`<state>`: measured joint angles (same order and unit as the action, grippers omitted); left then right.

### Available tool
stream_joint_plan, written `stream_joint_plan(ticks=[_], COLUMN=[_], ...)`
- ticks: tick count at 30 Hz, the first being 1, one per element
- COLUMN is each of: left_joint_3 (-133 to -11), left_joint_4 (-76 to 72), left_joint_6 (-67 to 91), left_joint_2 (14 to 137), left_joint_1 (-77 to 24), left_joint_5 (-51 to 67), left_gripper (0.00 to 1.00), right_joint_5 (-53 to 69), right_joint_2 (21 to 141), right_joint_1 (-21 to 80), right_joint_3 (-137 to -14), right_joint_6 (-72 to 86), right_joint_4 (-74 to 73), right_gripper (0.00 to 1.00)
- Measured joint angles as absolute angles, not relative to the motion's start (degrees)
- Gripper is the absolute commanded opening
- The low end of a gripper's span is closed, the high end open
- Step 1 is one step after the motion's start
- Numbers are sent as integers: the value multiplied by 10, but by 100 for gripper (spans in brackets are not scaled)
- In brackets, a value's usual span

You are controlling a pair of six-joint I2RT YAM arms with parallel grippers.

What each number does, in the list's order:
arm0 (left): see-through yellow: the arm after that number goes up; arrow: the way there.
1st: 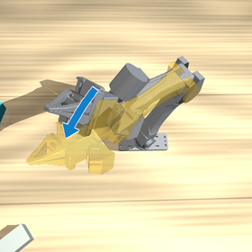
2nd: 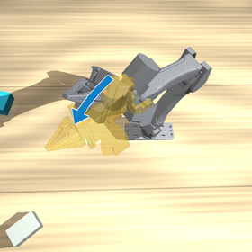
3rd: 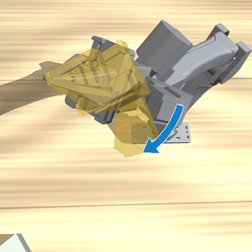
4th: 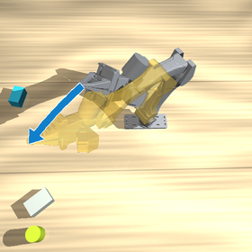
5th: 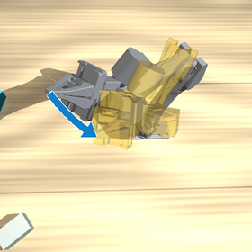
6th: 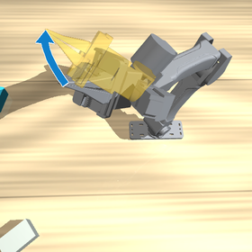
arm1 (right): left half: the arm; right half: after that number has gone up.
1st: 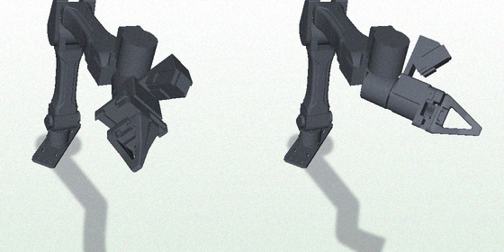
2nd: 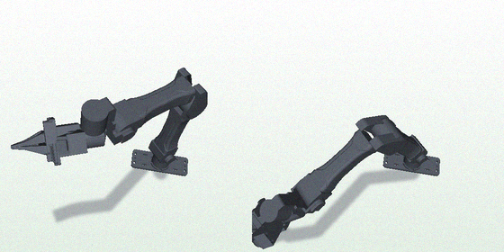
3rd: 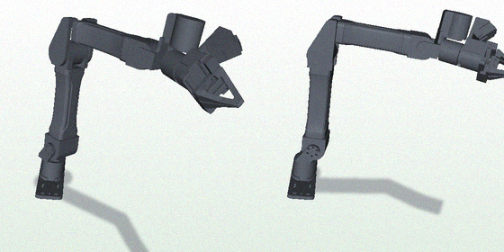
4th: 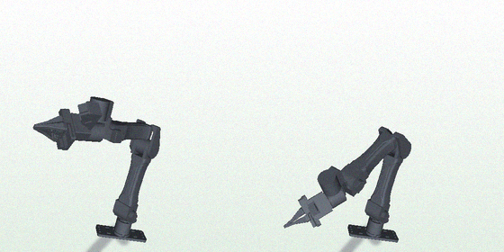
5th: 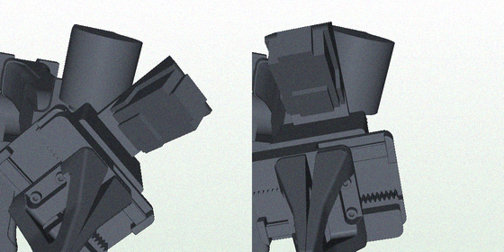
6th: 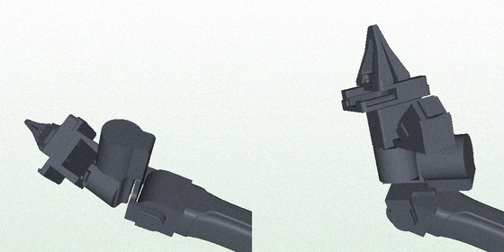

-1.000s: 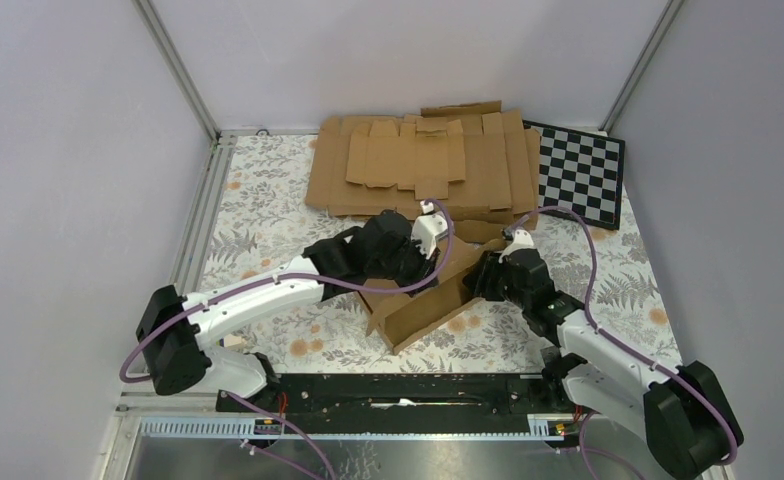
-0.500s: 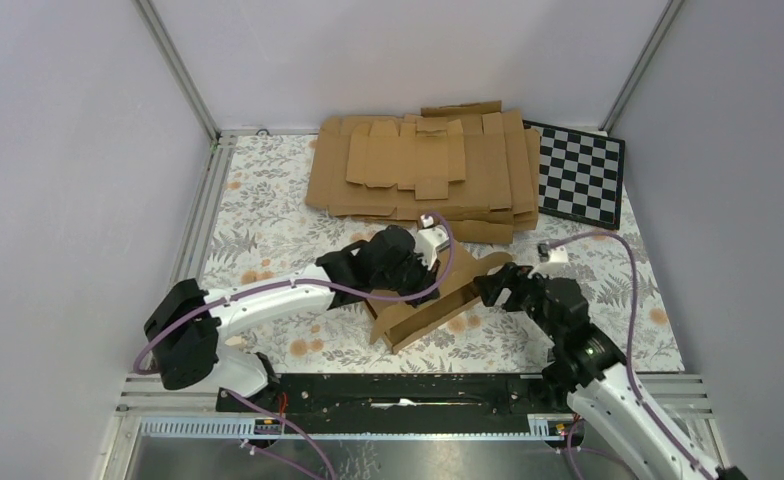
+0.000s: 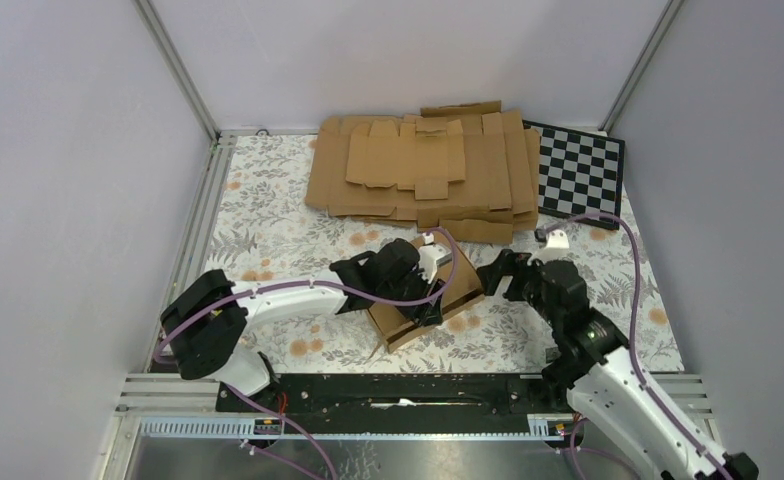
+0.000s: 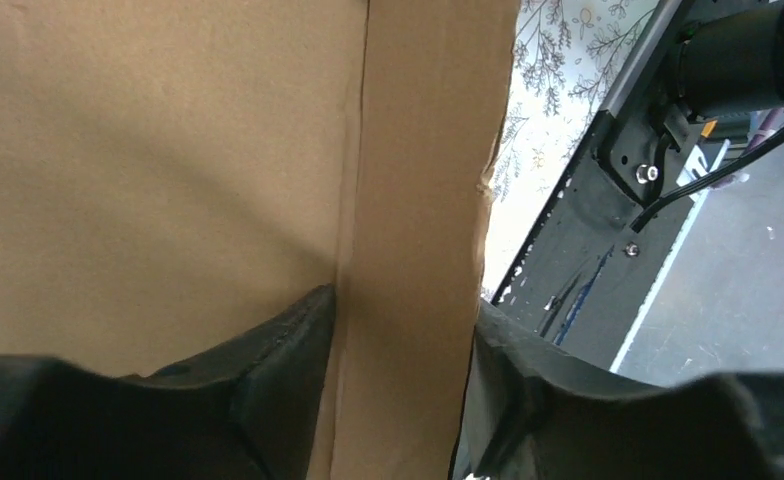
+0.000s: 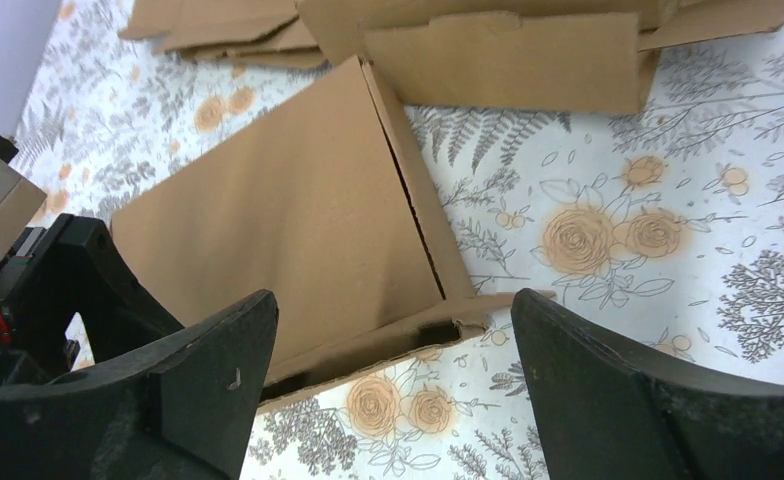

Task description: Fold the paper box

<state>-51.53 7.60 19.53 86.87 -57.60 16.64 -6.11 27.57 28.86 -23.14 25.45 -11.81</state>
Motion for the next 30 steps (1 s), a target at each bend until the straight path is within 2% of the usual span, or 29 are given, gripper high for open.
stream_joint_plan(ticks=[4, 13, 16, 19, 21, 24, 27, 30], left_joint_3=[-507, -497, -494, -477, -462, -449, -434, -409], left_joint_4=[69, 76, 86, 94, 104, 123, 132, 136], left_joint_6=[204, 210, 213, 224, 235, 249, 267, 287], left_joint_2=[866, 839, 838, 818, 784, 725, 655, 594], left_joint_1=[-576, -575, -575, -568, -554, -525, -479, -432], left_joint_5=[183, 288, 292, 281, 260, 212, 166, 137], left_gripper=[68, 64, 64, 63, 63, 63, 63, 62], right_joint_5=[-48, -11, 10, 25, 31, 44, 48, 43], right_joint_2=[362, 469, 499, 518, 535, 553, 552, 541], right_joint_1=[289, 289, 289, 289, 289, 288, 288, 288], right_joint_3=[-281, -319, -313, -286, -267, -255, -255, -255], right_joint_6=[255, 260, 268, 275, 282, 297, 298, 294], right_joint_4=[-133, -148, -146, -134, -126, -107, -99, -106], right_gripper=[95, 86, 79, 65, 61, 60, 68, 70])
